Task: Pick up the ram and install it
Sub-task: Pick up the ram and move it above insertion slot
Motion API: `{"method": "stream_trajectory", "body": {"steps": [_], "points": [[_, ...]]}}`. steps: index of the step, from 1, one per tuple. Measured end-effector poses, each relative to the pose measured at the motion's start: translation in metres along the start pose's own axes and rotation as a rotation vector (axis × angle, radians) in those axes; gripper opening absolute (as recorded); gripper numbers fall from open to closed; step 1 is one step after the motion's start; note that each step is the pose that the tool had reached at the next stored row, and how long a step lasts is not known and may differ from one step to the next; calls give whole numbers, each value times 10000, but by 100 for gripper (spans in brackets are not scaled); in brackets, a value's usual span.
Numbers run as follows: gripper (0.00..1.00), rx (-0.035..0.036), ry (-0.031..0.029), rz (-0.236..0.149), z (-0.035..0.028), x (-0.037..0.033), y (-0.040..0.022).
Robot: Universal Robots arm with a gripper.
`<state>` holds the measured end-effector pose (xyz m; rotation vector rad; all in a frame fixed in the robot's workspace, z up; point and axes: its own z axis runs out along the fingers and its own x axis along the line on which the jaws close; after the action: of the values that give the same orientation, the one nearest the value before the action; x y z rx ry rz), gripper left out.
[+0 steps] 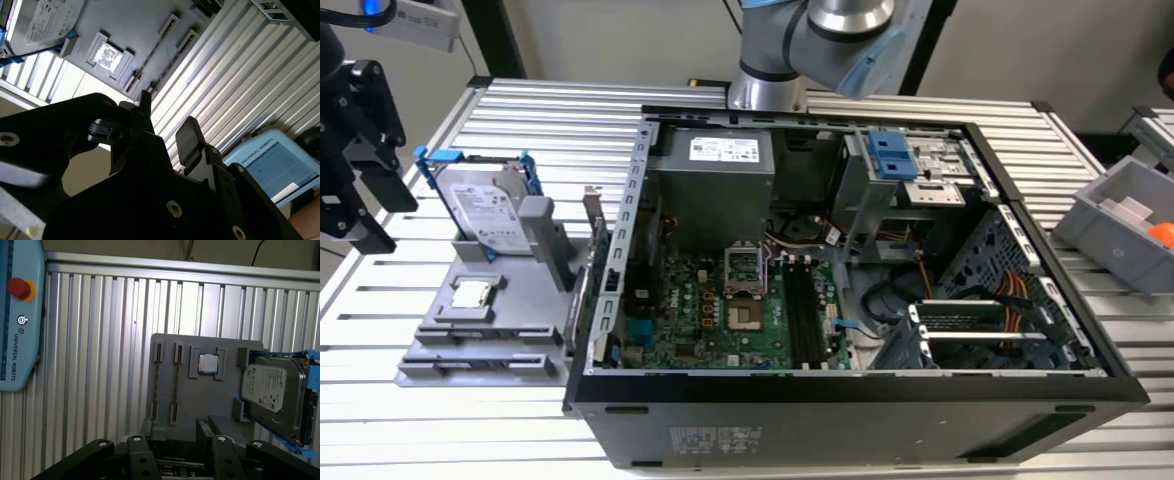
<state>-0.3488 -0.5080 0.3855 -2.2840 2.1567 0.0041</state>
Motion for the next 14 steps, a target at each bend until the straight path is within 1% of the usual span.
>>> {"method": "stream_trajectory", "body": {"steps": [12,14], "points": [[100,-1,0,0,1,0,0],[100,-1,1,209,13,0,0]]}}
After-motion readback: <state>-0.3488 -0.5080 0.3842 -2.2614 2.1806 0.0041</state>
